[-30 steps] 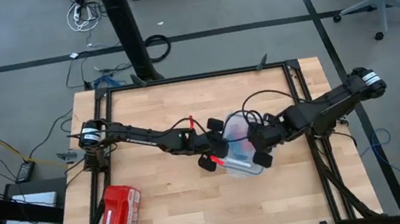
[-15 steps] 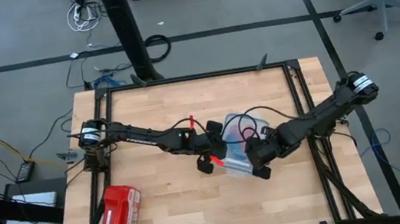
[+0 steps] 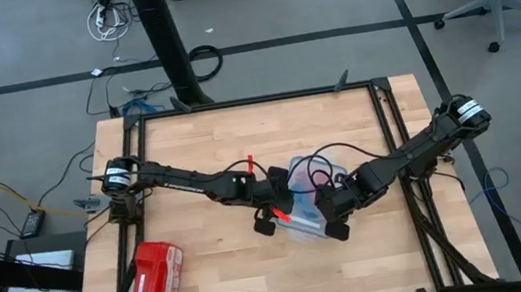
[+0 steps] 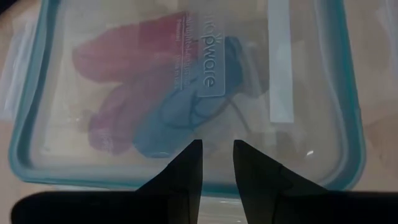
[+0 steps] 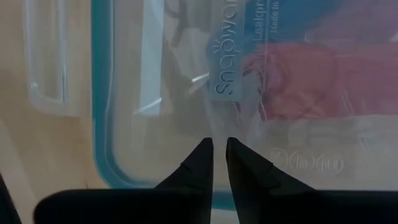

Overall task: Roll bandage
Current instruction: Close the transparent container

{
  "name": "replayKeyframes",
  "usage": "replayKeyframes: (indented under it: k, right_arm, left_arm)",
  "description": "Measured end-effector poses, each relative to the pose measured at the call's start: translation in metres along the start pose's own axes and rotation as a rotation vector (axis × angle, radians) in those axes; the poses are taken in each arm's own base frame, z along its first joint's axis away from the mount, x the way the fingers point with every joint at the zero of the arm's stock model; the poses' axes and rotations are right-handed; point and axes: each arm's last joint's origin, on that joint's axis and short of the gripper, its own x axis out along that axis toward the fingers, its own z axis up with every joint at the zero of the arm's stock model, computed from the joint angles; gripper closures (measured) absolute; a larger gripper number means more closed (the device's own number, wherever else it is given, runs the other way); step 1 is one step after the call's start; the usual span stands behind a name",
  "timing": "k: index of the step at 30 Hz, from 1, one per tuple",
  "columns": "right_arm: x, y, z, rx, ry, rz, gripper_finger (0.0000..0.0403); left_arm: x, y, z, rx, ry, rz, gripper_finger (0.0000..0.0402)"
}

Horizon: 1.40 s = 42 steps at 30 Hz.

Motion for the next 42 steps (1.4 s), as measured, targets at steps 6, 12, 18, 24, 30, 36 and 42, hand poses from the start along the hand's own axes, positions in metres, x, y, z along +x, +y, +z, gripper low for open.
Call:
replayKeyframes:
  k: [6, 12, 18, 24, 30, 36, 42]
  right_arm:
    - [-0.001, 0.001, -0.001, -0.011, 0.017, 0.011, 0.0364]
    - [-0.03, 0.008, -0.001, -0.032, -0.045, -0.003, 0.0371]
    - [-0.035, 0.008, -0.004, -0.034, -0.075, -0.081, 0.0372]
    - [-0.033, 0.01, -0.004, -0.005, -0.063, -0.066, 0.0372]
    - [-0.017, 0.015, -0.005, -0.002, -0.062, -0.026, 0.0372]
    - [0.007, 0.017, -0.006, -0.006, -0.021, -0.043, 0.0372]
    - [0.009, 0.019, -0.006, -0.008, -0.018, -0.026, 0.0372]
  left_arm:
    - [0.0, -0.001, 0.001, -0.004, -0.012, -0.011, 0.0307]
    - [-0.01, 0.001, 0.012, 0.005, -0.013, 0.047, 0.0307]
    - [-0.015, 0.0, 0.018, 0.036, -0.019, 0.046, 0.0307]
    - [-0.014, -0.008, 0.021, 0.046, -0.043, -0.012, 0.0307]
    - [0.01, -0.015, 0.018, 0.055, -0.041, -0.021, 0.0307]
    - [0.023, -0.014, 0.019, 0.054, -0.055, 0.003, 0.0307]
    - [0.022, -0.015, 0.018, 0.053, -0.045, 0.0, 0.0307]
